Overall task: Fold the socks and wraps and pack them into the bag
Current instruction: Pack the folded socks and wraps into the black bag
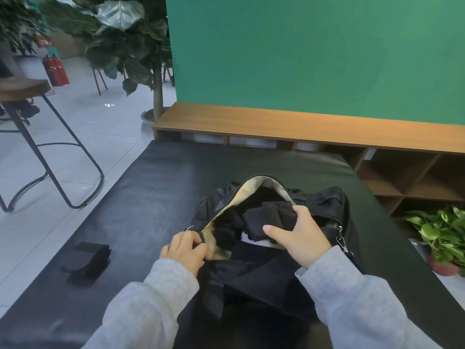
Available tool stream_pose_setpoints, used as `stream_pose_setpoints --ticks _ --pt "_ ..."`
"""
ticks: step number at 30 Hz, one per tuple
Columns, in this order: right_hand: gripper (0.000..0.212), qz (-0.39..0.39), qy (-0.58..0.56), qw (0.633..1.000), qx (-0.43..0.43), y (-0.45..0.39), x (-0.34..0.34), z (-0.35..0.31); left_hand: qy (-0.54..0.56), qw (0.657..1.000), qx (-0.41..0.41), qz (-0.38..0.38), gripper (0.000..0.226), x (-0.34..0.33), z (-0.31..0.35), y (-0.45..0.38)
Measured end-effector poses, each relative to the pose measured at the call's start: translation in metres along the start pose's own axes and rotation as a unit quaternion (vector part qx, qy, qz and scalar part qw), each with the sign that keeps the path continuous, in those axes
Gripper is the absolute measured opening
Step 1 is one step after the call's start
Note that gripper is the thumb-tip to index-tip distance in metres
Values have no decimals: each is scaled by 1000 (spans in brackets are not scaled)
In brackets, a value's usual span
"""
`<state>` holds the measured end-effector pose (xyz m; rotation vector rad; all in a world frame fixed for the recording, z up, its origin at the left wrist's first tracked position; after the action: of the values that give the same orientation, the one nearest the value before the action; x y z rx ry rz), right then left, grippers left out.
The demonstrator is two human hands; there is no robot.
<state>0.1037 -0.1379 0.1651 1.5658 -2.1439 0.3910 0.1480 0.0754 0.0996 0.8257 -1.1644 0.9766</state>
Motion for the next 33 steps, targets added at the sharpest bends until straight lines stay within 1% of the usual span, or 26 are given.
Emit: stream_pose_setpoints --ticks 2,4,6,7,8,10,11,12,13,14,15,16,17,18,20,21,22,23,24,25,26,27,28,29,31,33 --pt "62 -12 20 1000 -6 -1 -4 0 -5 1000 -24 1 29 2 -1 2" --pt "60 -29 28 999 -7 -2 -13 -4 -33 998 -46 -2 29 3 0 4" --pt "57 -49 23 999 -6 -4 -25 -10 -29 999 -41 -1 26 6 2 6" --pt "57 -61 21 998 -6 -5 -32 -12 -36 998 -57 12 23 7 3 8" --pt "57 -76 20 997 -9 -6 -41 -14 -47 993 -89 58 23 6 4 8" --pt "59 -103 26 994 -17 -7 -57 -17 -5 993 -90 82 40 7 1 7" --pt "60 -112 39 993 -19 -7 -65 -16 -5 993 -86 82 41 5 0 6" --pt "60 -119 61 991 -21 -7 -71 -14 -10 993 -76 93 38 3 0 6" --pt "61 -123 88 988 -21 -7 -76 -11 2 993 -75 96 35 3 3 7" --pt "61 -126 115 985 -22 -7 -79 -7 36 991 -80 101 37 7 6 11" --pt "62 -131 140 981 -22 -6 -80 -4 42 991 -76 101 39 8 3 12" --pt "63 -137 161 977 -23 -6 -80 -1 34 990 -70 114 36 9 2 12" --pt "64 -145 180 973 -24 -5 -79 2 37 991 -71 110 31 8 0 13" --pt "64 -151 194 969 -25 -5 -78 5 53 990 -70 109 32 7 -2 14" --pt "63 -157 218 963 -28 -6 -75 10 140 982 -59 108 46 0 -7 14" --pt "64 -161 231 959 -30 -6 -75 12 170 978 -59 108 46 -4 -10 14" --pt "65 -166 243 955 -30 -7 -74 12 222 968 -57 104 40 -7 -13 15" --pt "67 -172 253 952 -24 -7 -74 11 228 962 -67 132 29 -4 -12 15" --pt "67 -181 262 948 -11 -8 -75 9 239 959 -69 139 16 -5 -9 14" --pt "67 -194 270 943 8 -8 -77 7 236 954 -73 168 10 -6 -8 12" --pt "65 -207 277 938 30 -8 -80 4 247 951 -68 171 15 -7 -9 12" --pt "64 -218 281 933 49 -7 -82 1 280 945 -40 162 19 -3 -8 14" --pt "62 -221 281 932 65 -6 -84 0 302 940 -27 155 21 -2 -7 14" --pt "60 -214 278 933 74 -5 -86 -1 341 927 -19 152 23 -1 -7 15" --pt "58 -177 263 945 82 -5 -85 0 376 915 -35 143 30 -4 -10 18" --pt "54 -132 243 956 95 -3 -80 -1 323 934 -42 143 24 -1 -5 18"
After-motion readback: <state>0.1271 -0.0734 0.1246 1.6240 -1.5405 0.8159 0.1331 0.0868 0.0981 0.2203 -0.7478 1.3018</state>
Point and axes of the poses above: each hand's wrist, its own y-axis away from the middle knuckle, its own x-axis out of the back of the hand, z = x × y, the point moved 3 cm from there along -y, towards the middle knuckle, and after that the axes turned 2 degrees about x, right-handed, at the moved point
